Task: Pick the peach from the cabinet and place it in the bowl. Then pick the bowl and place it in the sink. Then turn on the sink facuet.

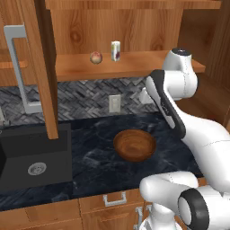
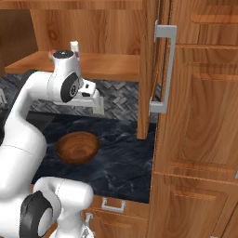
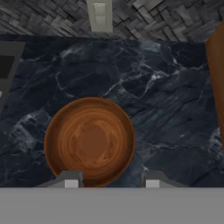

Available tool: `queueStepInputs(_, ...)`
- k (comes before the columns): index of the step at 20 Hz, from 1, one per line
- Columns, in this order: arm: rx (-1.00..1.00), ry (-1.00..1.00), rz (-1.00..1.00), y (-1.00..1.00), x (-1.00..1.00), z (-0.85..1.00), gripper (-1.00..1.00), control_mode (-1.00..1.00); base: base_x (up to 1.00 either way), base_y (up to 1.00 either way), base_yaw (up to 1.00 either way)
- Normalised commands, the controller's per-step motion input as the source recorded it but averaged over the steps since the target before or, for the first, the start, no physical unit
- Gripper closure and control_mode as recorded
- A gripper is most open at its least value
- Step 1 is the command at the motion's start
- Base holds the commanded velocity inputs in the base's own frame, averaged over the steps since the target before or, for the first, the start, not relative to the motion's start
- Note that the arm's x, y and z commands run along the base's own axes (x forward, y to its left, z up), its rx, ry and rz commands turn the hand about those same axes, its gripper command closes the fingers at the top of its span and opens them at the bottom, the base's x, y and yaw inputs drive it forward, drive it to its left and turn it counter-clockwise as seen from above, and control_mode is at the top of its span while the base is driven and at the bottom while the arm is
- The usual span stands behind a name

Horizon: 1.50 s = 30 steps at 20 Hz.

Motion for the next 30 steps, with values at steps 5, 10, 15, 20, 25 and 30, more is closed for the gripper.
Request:
queueStepInputs(5,-0.02,-0.15,0.0,0.26,-0.17,0.0,-1.0,-1.0,0.0,0.0,0.0)
queueStepInputs(10,-0.07,-0.28,0.04,0.72,-0.23,0.02,-1.0,-1.0,0.0,0.0,0.0)
queueStepInputs(15,-0.06,-0.17,0.09,0.56,-0.21,0.16,-1.0,-1.0,0.0,0.0,0.0)
queueStepInputs(20,0.0,-0.04,0.02,0.46,-0.02,0.77,-1.0,-1.0,0.0,0.0,0.0)
queueStepInputs(25,0.0,0.0,0.0,0.26,0.0,0.72,-1.0,-1.0,0.0,0.0,0.0)
queueStepInputs(30,0.01,0.0,0.0,0.05,0.0,0.39,-1.0,-1.0,0.0,0.0,0.0)
